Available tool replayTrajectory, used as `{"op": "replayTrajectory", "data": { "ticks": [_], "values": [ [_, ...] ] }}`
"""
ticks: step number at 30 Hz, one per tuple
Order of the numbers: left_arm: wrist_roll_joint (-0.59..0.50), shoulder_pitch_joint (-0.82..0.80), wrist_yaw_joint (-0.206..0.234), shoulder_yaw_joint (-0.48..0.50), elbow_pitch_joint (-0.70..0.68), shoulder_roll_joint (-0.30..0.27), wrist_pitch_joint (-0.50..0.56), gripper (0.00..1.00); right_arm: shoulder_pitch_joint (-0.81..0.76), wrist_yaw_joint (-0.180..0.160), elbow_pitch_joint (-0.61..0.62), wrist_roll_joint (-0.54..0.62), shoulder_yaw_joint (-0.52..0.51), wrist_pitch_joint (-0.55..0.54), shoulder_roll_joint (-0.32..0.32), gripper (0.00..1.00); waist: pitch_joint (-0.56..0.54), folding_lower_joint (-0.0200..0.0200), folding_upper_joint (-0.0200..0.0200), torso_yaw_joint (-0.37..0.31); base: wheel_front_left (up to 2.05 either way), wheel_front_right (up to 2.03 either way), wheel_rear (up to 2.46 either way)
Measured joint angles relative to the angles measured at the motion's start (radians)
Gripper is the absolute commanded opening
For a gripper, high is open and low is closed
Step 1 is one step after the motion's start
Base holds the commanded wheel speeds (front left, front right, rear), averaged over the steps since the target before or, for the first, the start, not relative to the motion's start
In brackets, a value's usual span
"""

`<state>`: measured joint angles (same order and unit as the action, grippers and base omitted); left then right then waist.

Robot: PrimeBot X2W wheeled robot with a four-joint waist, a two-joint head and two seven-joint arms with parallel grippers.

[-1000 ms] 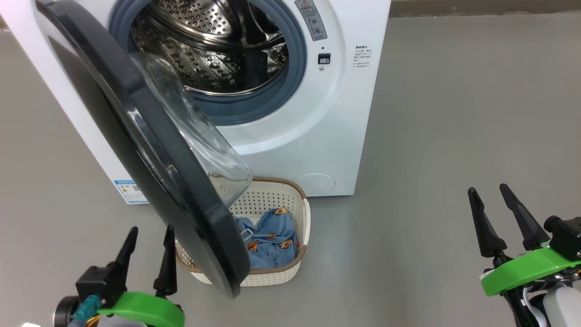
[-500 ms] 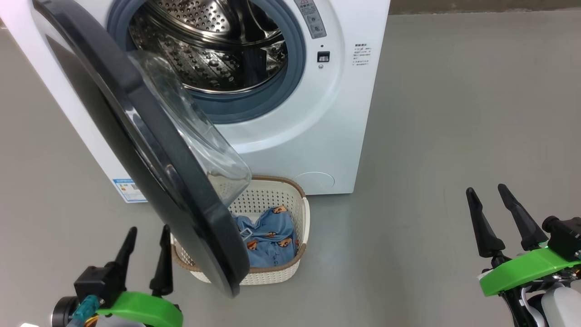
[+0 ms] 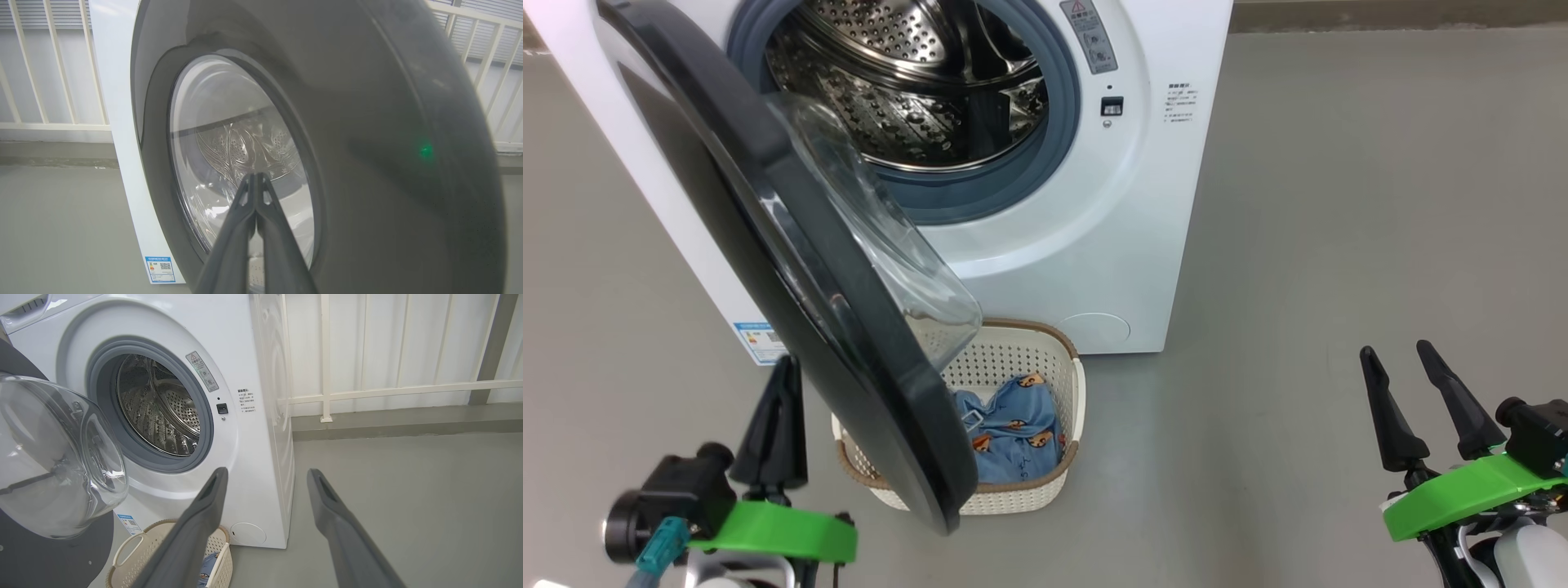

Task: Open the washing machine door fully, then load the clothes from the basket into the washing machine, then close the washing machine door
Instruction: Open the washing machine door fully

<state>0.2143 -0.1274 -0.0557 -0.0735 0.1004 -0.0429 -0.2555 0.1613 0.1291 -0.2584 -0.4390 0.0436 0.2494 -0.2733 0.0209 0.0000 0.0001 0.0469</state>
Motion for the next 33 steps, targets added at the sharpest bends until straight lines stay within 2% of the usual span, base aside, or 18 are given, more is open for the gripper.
{"op": "replayTrajectory", "data": {
  "ticks": [1,6,12,14,16,23,33],
  "values": [
    [0.0,0.0,0.0,0.0,0.0,0.0,0.0,0.0,0.0,0.0,0.0,0.0,0.0,0.0,0.0,1.0,0.0,0.0,0.0,0.0,0.0,0.0,0.0],
    [-0.027,0.0,0.025,-0.033,-0.199,0.002,-0.001,0.0,0.0,0.0,0.001,0.0,0.001,0.0,0.007,1.0,-0.005,0.0001,0.0,0.008,0.0,0.0,0.0],
    [-0.045,0.0,0.025,-0.114,-0.36,0.002,-0.001,0.0,0.0,0.0,0.002,0.0,0.004,0.0,0.014,1.0,-0.006,0.0001,0.0,0.01,0.0,0.0,0.0],
    [-0.045,0.0,0.022,-0.132,-0.374,0.001,-0.001,0.0,0.0,0.0,0.002,0.0,0.005,0.0,0.015,1.0,-0.007,0.0,0.0,0.01,0.0,0.0,0.0],
    [-0.043,0.002,0.005,-0.194,-0.39,0.001,0.01,0.0,-0.001,0.0,0.002,0.0,0.009,0.0,0.016,1.0,-0.008,0.0001,0.0,0.008,0.0,0.0,0.0],
    [0.007,0.007,-0.004,-0.258,-0.34,-0.001,0.044,0.0,-0.001,0.0,0.002,0.0,0.022,0.0,0.017,1.0,-0.009,0.0001,0.0,-0.003,0.0,0.0,0.0],
    [0.074,0.027,-0.012,-0.359,-0.156,-0.003,0.052,0.0,-0.001,0.0,0.001,-0.002,0.036,0.0,0.017,1.0,-0.002,0.0,0.0,-0.03,0.0,0.0,0.0]
  ]
}}
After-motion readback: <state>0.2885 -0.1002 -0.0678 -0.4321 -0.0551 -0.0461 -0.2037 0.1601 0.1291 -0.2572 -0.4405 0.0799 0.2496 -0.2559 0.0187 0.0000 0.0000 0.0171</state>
